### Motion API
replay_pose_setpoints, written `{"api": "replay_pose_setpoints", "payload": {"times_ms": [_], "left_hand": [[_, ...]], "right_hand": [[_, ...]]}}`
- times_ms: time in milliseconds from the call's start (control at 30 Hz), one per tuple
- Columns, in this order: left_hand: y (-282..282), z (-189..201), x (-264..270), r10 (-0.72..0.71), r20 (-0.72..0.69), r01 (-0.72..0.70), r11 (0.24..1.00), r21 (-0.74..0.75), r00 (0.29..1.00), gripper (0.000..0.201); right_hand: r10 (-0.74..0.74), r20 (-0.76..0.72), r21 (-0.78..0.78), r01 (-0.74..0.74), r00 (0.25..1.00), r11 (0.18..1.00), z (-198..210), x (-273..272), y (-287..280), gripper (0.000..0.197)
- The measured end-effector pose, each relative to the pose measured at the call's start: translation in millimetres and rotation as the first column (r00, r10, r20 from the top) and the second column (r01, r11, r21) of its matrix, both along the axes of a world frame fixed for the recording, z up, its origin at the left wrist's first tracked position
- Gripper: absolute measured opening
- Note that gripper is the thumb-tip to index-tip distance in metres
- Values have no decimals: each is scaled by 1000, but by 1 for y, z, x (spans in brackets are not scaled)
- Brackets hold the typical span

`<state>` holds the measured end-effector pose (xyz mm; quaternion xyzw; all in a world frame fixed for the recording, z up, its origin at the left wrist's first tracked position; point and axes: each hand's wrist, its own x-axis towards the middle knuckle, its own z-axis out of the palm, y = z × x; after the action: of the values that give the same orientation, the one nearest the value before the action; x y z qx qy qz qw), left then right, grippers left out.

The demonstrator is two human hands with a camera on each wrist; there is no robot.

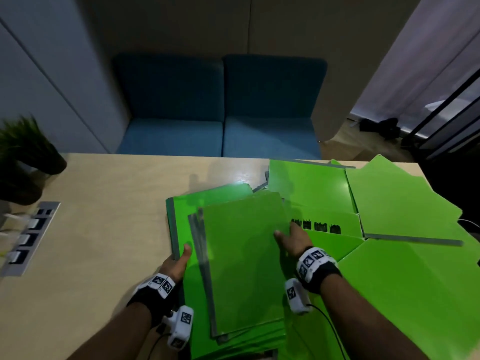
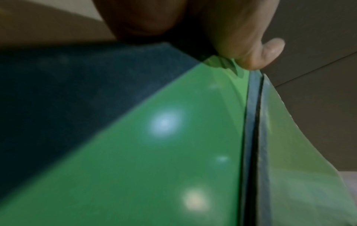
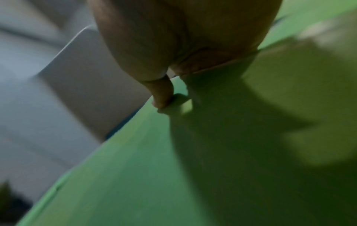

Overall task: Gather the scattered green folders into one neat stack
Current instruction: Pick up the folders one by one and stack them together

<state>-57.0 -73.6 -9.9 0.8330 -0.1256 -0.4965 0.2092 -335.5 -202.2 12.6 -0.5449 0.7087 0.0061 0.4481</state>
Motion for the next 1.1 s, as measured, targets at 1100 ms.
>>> {"api": "replay_pose_setpoints", "payload": {"times_ms": [1100], "left_hand": [[1, 0, -7, -26, 107, 29, 999, -30, 994, 91]], "right_hand": [[15, -480, -239, -147, 877, 960, -31, -128, 57, 88]]}}
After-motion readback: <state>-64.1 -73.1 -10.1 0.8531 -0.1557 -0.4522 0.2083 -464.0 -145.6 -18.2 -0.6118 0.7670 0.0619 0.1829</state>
